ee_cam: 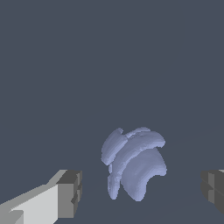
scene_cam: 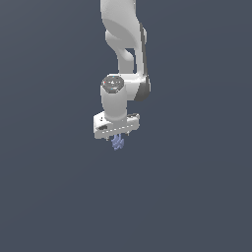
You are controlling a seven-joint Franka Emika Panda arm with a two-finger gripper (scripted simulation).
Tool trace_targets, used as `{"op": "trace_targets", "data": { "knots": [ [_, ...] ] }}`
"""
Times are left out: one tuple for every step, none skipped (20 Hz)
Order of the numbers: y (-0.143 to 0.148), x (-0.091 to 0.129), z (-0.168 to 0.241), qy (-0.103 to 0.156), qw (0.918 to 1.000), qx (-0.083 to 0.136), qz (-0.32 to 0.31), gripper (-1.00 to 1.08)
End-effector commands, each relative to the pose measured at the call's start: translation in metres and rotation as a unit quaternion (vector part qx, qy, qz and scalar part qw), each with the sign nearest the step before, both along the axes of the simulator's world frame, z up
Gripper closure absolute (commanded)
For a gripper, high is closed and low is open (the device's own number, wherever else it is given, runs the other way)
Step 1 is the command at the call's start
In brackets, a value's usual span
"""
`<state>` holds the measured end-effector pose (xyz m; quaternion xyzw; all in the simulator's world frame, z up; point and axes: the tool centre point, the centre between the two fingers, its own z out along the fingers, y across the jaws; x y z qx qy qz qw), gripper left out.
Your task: Pick up the object and move it to a goal position.
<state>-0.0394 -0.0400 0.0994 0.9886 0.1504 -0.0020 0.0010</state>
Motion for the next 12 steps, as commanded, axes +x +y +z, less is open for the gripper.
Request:
{"op": "trace_targets", "data": {
  "knots": [
    [-0.0014, -0.0035, -0.005, -0.001, 0.9999, 0.001, 0.012, -0.92],
    [-0.0018, -0.0045, -0.0064, -0.001, 0.9999, 0.001, 0.015, -0.92],
    [-0.0021, -0.0053, -0.0076, -0.001, 0.9998, 0.001, 0.018, -0.92],
    [-0.0024, -0.006, -0.0085, -0.002, 0.9998, 0.001, 0.02, -0.92],
    [-0.0026, -0.0064, -0.0091, -0.002, 0.9998, 0.001, 0.021, -0.92],
    [-0.0027, -0.0067, -0.0095, -0.002, 0.9997, 0.001, 0.022, -0.92],
    [-0.0027, -0.0068, -0.0096, -0.002, 0.9997, 0.001, 0.023, -0.92],
    [-0.0026, -0.0065, -0.0091, -0.001, 0.9998, 0.001, 0.021, -0.92],
    [-0.0027, -0.0065, -0.0094, -0.001, 0.9998, 0.001, 0.021, -0.92],
    [-0.0027, -0.0065, -0.0105, -0.001, 0.9998, 0.001, 0.021, -0.92],
    [-0.0028, -0.0066, -0.0122, -0.001, 0.9998, 0.001, 0.021, -0.92],
    [-0.0029, -0.0067, -0.0146, -0.001, 0.9998, 0.001, 0.021, -0.92]
  ]
}}
